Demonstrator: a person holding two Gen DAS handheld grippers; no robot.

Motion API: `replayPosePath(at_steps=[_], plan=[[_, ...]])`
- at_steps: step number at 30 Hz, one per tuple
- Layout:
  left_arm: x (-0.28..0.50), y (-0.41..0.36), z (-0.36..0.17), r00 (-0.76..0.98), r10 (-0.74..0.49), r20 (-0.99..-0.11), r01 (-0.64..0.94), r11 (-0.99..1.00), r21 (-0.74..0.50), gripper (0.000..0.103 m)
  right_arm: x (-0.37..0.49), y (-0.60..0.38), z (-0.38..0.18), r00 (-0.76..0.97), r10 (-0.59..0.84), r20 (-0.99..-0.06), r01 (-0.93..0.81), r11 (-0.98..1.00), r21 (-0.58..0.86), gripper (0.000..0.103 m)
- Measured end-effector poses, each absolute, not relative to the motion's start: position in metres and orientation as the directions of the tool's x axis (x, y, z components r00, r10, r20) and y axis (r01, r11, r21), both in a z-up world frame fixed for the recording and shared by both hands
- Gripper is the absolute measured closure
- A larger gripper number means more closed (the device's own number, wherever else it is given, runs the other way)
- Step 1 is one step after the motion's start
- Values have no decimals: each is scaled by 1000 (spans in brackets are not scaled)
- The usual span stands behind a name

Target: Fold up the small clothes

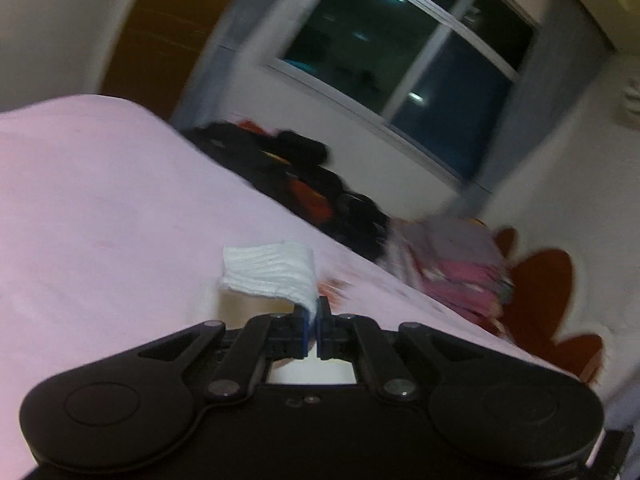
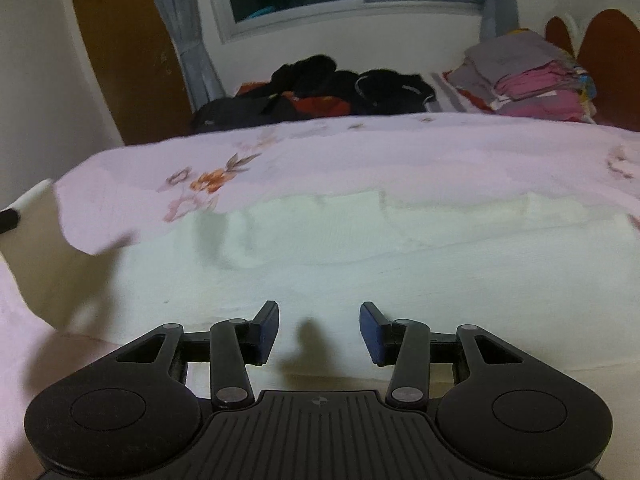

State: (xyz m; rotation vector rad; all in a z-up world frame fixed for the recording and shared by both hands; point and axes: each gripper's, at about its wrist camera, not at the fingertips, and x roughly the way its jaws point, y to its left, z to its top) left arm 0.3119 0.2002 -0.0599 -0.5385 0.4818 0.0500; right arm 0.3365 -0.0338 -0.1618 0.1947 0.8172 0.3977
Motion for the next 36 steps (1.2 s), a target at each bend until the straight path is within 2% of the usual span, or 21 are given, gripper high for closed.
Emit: replayPosePath(at_steps=[7, 14, 16, 17, 19, 20, 21, 23, 27, 32, 36], plan=[[337, 93, -74, 840, -286, -461, 31, 874, -485, 100, 327, -95, -157, 649, 368, -666, -202, 927, 315, 58], [357, 17, -116, 739, -368, -564, 117, 895, -431, 99, 320, -149, -158, 659, 318, -682, -137, 942, 307, 58], [360, 4, -128, 711, -359, -605, 115, 907, -404, 92, 319, -157, -159, 657, 314, -685, -127, 942, 310, 58], [359, 0, -132, 696, -354, -625, 115, 914, -390, 80, 316, -162, -160, 655, 318, -686, -126, 941, 315, 58], [357, -8, -135, 671, -361, -648, 125, 916, -380, 71, 315, -165, -161, 648, 330, -687, -131, 936, 326, 58], [354, -9, -135, 667, -363, -651, 132, 917, -376, 56, 314, -166, -161, 646, 334, -686, -134, 935, 329, 58], [350, -10, -133, 668, -358, -652, 136, 920, -366, 37, 314, -167, -162, 646, 340, -684, -137, 933, 333, 58], [340, -8, -126, 698, -339, -631, 145, 929, -340, 27, 315, -170, -162, 642, 356, -679, -148, 926, 346, 58], [323, 4, -113, 728, -286, -623, 137, 951, -277, 26, 317, -164, -160, 631, 399, -665, -180, 910, 374, 58], [306, 41, -119, 726, -170, -667, 11, 972, -236, 26, 317, -142, -163, 605, 426, -673, -228, 902, 366, 58], [300, 62, -129, 705, -86, -704, -75, 978, -194, 28, 324, -135, -173, 593, 393, -702, -192, 917, 351, 58]])
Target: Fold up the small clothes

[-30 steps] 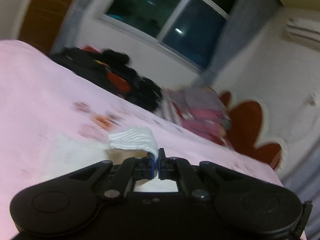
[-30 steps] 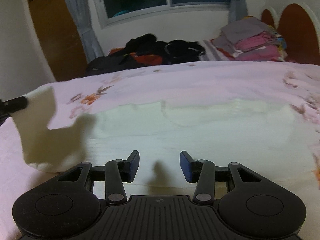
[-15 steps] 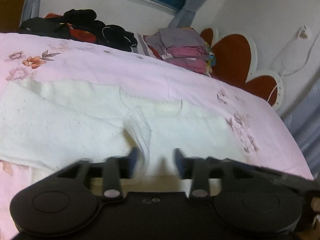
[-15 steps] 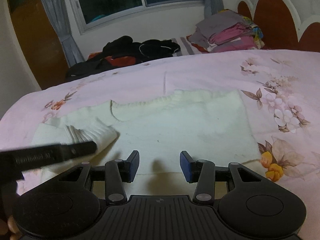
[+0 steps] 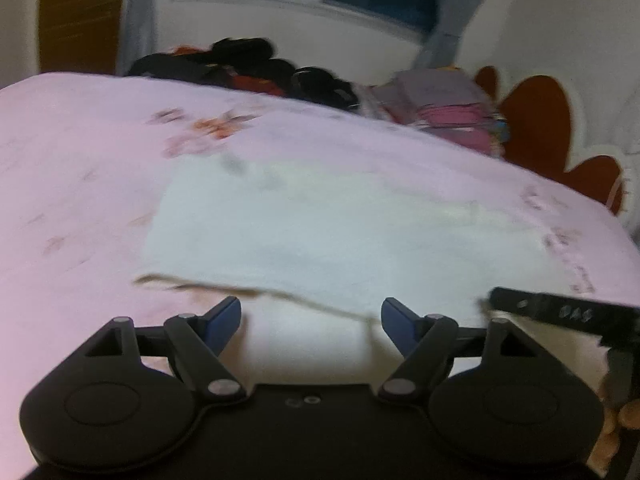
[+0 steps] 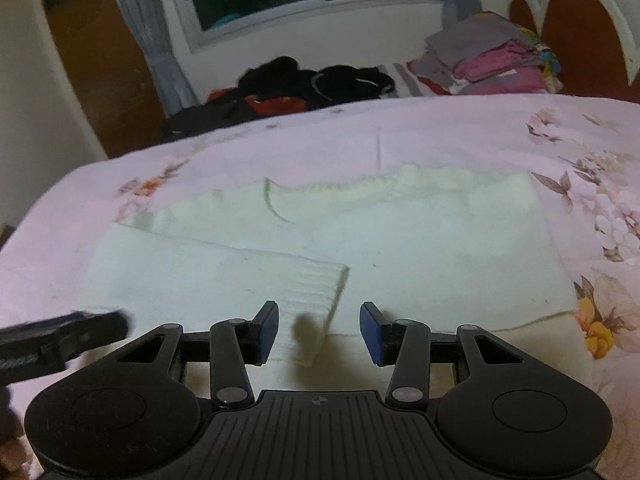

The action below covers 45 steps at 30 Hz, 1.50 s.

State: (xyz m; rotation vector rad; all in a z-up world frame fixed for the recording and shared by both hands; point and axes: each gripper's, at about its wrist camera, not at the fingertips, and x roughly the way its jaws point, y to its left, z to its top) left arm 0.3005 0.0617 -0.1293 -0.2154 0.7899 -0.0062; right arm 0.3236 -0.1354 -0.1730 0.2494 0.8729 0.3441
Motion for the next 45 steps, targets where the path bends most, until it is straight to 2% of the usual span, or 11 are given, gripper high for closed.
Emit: replayPosePath(at_steps=[10, 12, 13, 17, 28, 36, 38, 45], plan=[[313, 70, -141, 675, 1, -738, -142, 981, -129, 29, 335, -104, -186, 547, 378, -747, -228, 926, 301, 59], [314, 72, -145, 670, 2, -743, -144, 981, -126, 29, 335, -100, -185, 544, 383, -746, -242, 923, 298, 84], [314, 72, -146, 668, 5, -745, -145, 982, -124, 29, 336, -100, -185, 536, 395, -746, -247, 918, 310, 91], [315, 73, -151, 660, 10, -751, -142, 984, -111, 29, 338, -99, -181, 542, 402, -738, -252, 915, 314, 96], [316, 73, -155, 662, 46, -748, -139, 988, -62, 28, 343, -118, -138, 663, 375, -648, -287, 927, 243, 96], [319, 74, -157, 677, 80, -731, -157, 987, -37, 27, 357, -160, -133, 694, 304, -653, -231, 952, 199, 96], [319, 75, -157, 686, 87, -723, -165, 986, -38, 31, 357, -169, -137, 693, 289, -660, -213, 957, 195, 96], [324, 75, -155, 713, 80, -696, -153, 987, -43, 55, 354, -200, -138, 703, 254, -664, -169, 967, 191, 96]])
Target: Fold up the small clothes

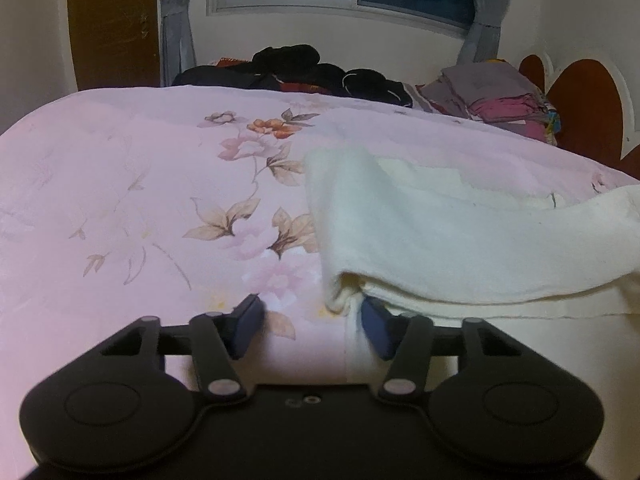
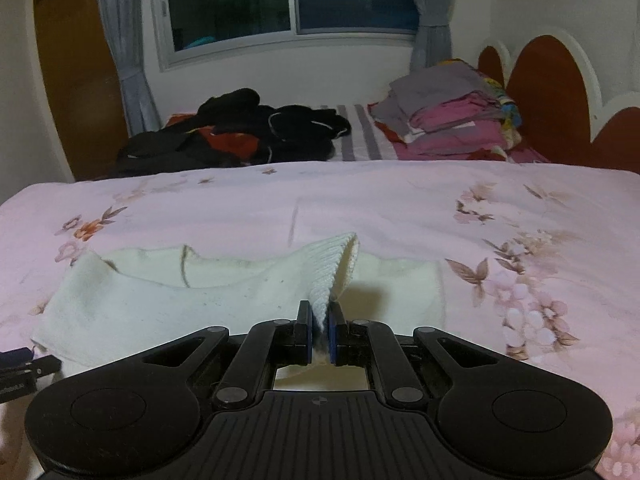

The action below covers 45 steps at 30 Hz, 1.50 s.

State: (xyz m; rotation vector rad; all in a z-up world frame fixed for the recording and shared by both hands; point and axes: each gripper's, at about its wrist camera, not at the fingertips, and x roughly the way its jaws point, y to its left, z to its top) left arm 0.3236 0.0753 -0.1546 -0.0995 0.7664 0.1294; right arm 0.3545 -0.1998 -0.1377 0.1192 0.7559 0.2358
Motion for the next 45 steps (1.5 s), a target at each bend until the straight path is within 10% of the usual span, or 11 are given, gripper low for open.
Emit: replayPosePath(at_steps=[6, 11, 29, 31, 34, 45], plan=[[323, 70, -152, 745, 44, -665, -112, 992, -59, 90, 359, -216, -148, 682, 226, -696, -134, 974, 185, 96], [323, 70, -156, 742, 43, -669, -98, 994, -45, 98, 364, -228, -168, 643, 204, -738, -89, 977, 193, 96], [313, 86, -130, 735, 57, -676, -150, 985, -80, 88, 359, -238, -188, 632, 172, -755, -14, 977, 211, 95], [313, 86, -124, 734, 49, -677, -143, 986, -83, 84, 358, -238, -182, 651, 160, -742, -13, 980, 200, 90], [318, 80, -119, 735, 31, -678, -128, 987, -93, 84, 355, -237, -173, 686, 137, -715, -5, 983, 184, 53], [348, 48, -114, 745, -36, -666, -48, 993, -107, 81, 362, -223, -165, 717, 173, -676, -53, 979, 195, 62]])
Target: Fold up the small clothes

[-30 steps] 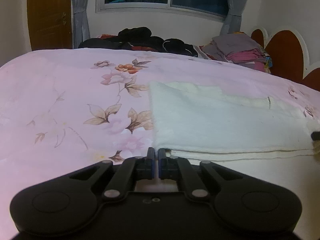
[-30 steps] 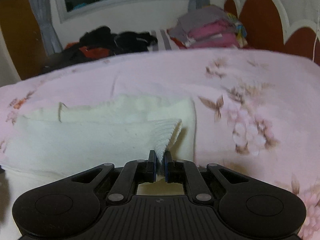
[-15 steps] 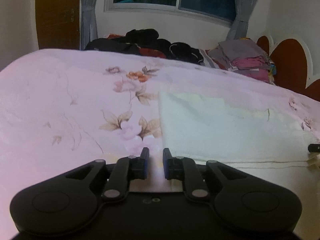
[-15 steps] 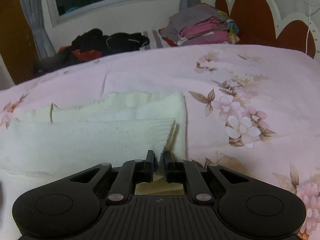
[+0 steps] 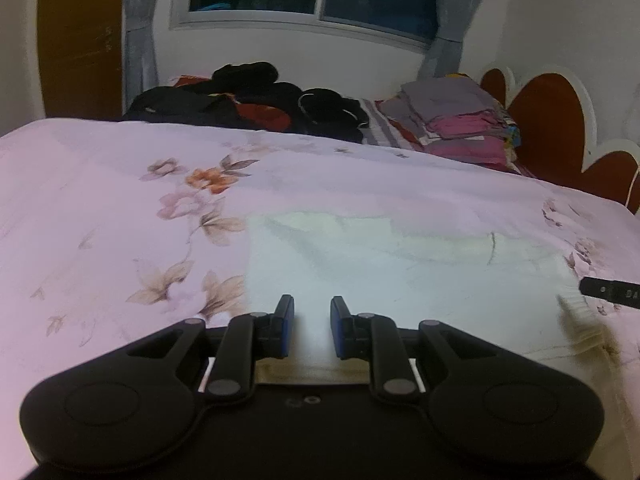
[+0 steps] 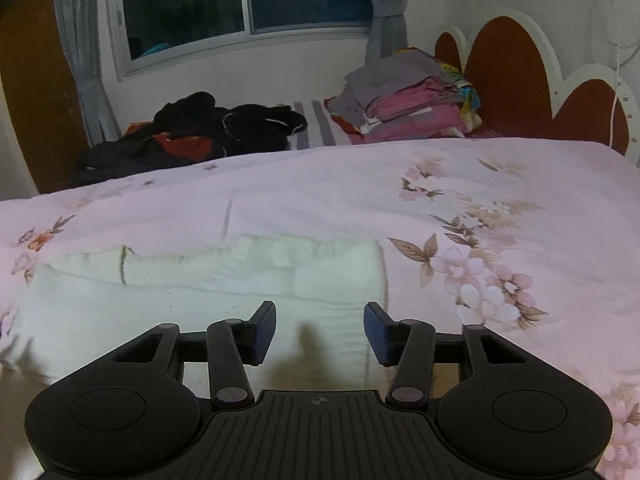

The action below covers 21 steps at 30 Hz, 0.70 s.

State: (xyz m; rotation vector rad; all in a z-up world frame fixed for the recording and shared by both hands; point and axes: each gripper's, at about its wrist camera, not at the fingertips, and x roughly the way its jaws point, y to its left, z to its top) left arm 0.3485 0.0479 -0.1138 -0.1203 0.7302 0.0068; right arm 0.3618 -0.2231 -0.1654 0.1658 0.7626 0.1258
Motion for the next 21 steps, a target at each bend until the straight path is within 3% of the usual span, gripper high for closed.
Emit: replayPosePath(at_steps=[14, 21], plan=[[409, 40, -147, 711, -3, -703, -63, 996, -68, 81, 384, -199, -189, 672, 227, -705, -115, 972, 203, 63], [425, 57, -161, 707, 35, -707, -109, 992, -60, 77, 392, -211, -210, 668, 169, -725, -104, 986, 133, 63]])
